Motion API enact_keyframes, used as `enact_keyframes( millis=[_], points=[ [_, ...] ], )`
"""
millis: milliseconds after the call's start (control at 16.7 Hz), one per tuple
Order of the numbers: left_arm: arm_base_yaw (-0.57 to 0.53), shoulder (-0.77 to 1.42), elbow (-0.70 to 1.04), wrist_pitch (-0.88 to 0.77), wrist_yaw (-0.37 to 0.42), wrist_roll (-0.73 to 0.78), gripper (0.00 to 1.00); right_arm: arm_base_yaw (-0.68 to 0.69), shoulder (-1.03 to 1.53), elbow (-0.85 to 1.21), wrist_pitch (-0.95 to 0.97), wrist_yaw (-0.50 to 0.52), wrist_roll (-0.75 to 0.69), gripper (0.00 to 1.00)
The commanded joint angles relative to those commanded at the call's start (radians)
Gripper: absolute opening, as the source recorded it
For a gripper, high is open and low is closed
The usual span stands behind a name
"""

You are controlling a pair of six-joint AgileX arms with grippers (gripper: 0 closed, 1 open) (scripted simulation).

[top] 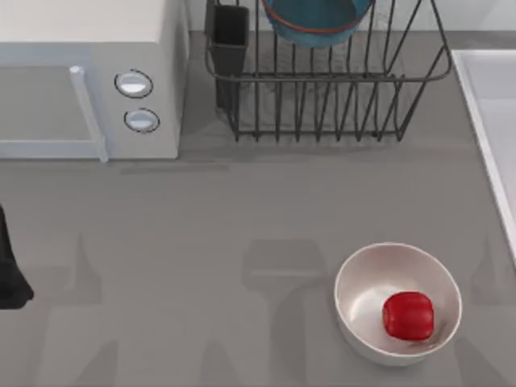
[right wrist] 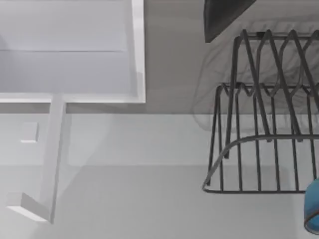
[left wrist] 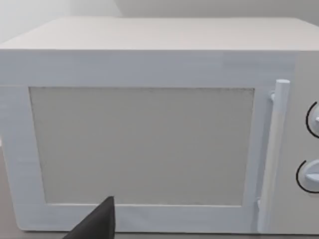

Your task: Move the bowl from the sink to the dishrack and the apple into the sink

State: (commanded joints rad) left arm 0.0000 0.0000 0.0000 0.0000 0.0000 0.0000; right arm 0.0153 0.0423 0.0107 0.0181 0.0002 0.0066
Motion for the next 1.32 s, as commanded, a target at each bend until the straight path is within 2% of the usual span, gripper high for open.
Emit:
enact_keyframes(
  millis=[1320],
  points=[
    [0.0,0.0,0.0,0.0,0.0,0.0,1.0,-0.015,-0.042,-0.011,-0.018,0.0,-0.007,1.0]
  ],
)
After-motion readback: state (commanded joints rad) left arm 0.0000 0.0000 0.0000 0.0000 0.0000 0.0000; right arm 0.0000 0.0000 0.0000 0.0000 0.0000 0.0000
